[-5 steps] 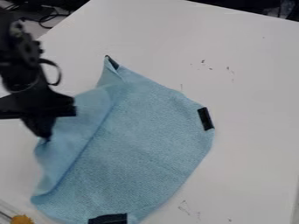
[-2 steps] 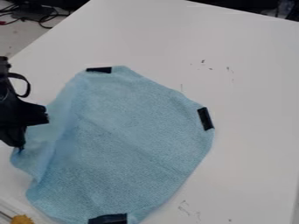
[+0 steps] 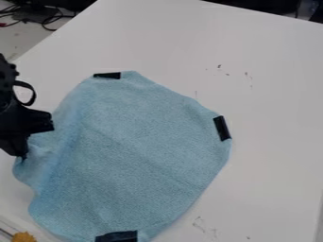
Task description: Unfold the cloth from right to left
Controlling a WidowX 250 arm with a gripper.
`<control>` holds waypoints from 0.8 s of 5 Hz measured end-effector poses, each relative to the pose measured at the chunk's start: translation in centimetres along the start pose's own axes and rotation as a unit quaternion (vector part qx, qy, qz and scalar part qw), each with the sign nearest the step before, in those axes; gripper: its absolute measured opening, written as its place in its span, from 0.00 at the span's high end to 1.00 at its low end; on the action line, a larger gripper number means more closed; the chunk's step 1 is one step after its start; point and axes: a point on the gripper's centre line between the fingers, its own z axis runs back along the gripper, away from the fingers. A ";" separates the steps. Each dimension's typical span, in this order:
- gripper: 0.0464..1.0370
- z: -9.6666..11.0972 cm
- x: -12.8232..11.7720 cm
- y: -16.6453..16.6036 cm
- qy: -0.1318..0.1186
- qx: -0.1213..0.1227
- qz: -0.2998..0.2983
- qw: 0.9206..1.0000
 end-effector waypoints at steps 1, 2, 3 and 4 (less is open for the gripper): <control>0.96 -0.3 -0.3 -0.1 -0.015 -0.001 -0.020 1.000; 0.80 -0.3 -0.3 -0.1 -0.018 -0.002 -0.032 0.999; 0.53 -0.4 -0.4 0.2 -0.020 0.009 -0.037 0.999; 0.22 -0.4 -0.6 0.4 -0.025 0.030 -0.074 0.996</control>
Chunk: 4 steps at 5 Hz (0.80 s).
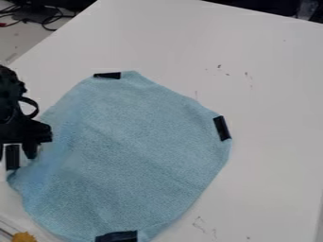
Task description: Unfold the cloth from right to left
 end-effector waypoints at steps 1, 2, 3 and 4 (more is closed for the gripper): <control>0.03 -0.2 -0.6 0.4 -0.003 0.017 -0.068 0.998; 0.03 0.0 -1.3 0.7 -0.009 -0.020 -0.165 0.986; 0.04 0.2 -2.0 0.5 0.001 -0.073 -0.193 0.978; 0.04 0.7 -1.8 0.4 -0.004 -0.085 -0.193 0.977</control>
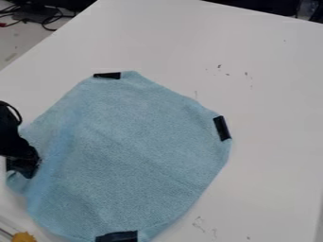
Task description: Unfold the cloth from right to left
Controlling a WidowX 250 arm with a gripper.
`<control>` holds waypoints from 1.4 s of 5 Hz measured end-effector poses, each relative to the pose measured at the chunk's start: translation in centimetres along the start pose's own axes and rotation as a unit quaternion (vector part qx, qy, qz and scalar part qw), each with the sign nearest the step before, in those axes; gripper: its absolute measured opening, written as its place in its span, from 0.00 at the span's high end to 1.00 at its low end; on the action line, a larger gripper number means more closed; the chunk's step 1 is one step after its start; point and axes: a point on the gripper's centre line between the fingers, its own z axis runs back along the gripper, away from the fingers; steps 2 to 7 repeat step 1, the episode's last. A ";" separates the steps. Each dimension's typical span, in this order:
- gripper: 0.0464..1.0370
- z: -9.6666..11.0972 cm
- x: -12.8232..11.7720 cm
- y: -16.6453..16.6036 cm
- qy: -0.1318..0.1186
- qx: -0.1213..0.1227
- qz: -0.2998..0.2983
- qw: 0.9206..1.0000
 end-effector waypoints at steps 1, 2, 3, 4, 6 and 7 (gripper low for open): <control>0.04 4.7 3.8 -1.9 -0.024 0.012 -0.008 1.000; 0.04 4.7 3.8 -1.9 -0.024 0.012 -0.008 1.000; 0.04 4.7 3.8 -1.9 -0.024 0.012 -0.008 1.000; 0.04 4.7 3.8 -1.9 -0.024 0.012 -0.008 1.000; 0.04 4.7 3.8 -1.9 -0.024 0.012 -0.008 1.000; 0.04 4.7 3.8 -1.9 -0.024 0.012 -0.008 1.000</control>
